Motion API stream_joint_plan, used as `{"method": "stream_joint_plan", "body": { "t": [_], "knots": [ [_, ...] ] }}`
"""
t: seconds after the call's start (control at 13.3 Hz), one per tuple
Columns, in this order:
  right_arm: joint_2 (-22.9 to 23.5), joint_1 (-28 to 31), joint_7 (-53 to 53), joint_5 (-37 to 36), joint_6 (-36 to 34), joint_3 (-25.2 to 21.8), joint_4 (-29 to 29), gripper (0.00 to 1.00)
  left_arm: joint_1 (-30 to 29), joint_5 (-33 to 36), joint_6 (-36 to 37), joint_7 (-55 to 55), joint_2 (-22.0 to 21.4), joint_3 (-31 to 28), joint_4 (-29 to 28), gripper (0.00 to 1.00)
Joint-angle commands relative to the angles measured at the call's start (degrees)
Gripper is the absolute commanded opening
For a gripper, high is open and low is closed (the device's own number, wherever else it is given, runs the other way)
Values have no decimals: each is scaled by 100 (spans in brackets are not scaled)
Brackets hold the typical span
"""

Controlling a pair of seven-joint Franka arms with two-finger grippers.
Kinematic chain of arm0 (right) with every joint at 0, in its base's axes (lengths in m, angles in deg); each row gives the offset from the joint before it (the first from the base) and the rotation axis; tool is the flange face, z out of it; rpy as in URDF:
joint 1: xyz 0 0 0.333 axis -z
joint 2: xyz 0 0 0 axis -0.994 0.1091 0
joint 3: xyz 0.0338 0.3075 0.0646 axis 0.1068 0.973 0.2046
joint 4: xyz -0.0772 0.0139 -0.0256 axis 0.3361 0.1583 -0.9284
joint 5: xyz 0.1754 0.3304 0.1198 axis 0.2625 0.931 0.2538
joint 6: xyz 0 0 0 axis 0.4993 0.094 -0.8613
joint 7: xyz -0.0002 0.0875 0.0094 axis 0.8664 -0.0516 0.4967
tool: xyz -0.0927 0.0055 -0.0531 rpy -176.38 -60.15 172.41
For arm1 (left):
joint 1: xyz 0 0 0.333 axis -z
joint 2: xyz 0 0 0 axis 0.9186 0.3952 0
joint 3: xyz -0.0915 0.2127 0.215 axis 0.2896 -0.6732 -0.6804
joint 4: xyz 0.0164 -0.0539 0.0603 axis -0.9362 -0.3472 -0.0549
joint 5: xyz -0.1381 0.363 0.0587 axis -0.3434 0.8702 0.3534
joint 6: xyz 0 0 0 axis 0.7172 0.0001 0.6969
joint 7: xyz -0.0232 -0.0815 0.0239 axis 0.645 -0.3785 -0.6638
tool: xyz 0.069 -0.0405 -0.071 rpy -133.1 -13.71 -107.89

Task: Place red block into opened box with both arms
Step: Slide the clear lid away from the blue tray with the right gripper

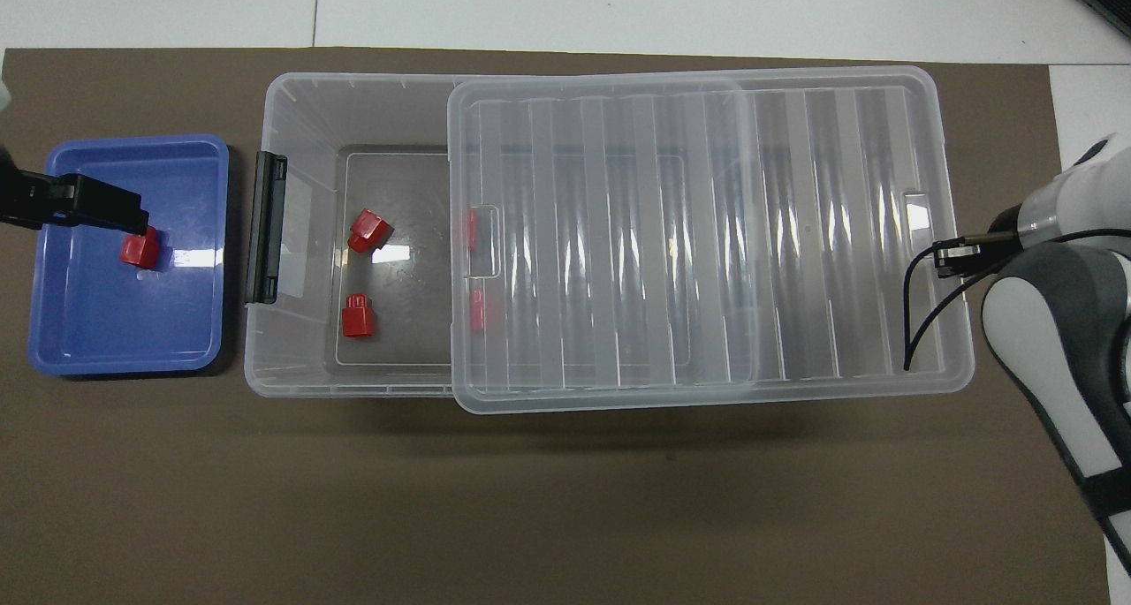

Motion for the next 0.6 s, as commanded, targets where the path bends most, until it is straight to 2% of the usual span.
{"method": "stream_joint_plan", "body": {
  "t": [0.0,0.53],
  "knots": [
    [64,44,-189,-178,187,12,-49,0,-23,-26,30,-36,-78,-6,-83,100],
    [99,35,-294,-178,231,12,-49,0,-23,-26,30,-36,-87,-6,-83,100]
  ]
}}
